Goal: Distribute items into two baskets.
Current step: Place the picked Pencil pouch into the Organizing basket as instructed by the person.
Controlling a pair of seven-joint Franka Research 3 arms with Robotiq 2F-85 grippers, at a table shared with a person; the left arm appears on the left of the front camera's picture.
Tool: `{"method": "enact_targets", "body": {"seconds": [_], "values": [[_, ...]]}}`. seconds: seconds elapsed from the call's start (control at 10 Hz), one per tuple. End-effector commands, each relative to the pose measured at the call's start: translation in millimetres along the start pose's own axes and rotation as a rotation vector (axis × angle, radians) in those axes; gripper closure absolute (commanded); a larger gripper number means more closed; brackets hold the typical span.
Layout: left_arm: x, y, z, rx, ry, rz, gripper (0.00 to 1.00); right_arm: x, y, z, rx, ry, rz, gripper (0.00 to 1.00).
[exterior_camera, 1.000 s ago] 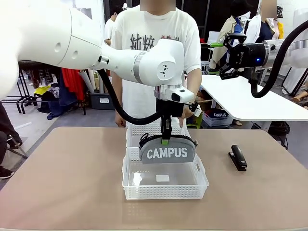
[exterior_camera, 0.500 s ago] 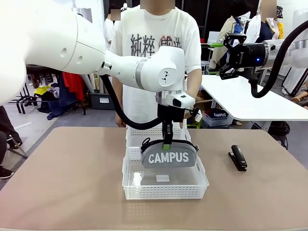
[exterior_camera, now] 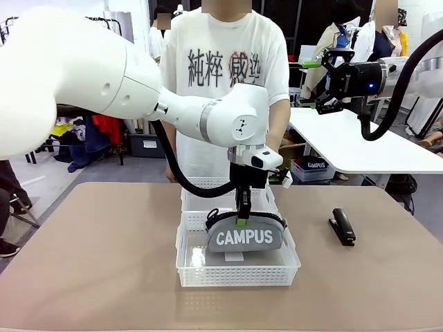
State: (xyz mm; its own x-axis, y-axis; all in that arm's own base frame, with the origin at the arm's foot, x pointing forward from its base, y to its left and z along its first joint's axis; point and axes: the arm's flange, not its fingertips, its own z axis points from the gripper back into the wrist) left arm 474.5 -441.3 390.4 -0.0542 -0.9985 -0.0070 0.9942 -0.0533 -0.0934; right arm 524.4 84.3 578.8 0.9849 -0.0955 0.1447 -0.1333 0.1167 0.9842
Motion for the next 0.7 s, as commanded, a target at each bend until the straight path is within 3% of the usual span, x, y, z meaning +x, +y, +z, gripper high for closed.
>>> {"method": "enact_targets", "body": {"seconds": [0.0,0.5,0.6], "values": [[-5,-6,-6,0.02,0.013,0.031,1.0,0,2,0,0.001,0.0,0.003,0.0],[-19,-12,-20,-0.005,0.032,0.067,1.0,0,2,0,0.001,0.0,0.003,0.0],[-19,-13,-22,-0.007,0.034,0.074,0.96,0,2,0,0.001,0.0,0.003,0.0]]}}
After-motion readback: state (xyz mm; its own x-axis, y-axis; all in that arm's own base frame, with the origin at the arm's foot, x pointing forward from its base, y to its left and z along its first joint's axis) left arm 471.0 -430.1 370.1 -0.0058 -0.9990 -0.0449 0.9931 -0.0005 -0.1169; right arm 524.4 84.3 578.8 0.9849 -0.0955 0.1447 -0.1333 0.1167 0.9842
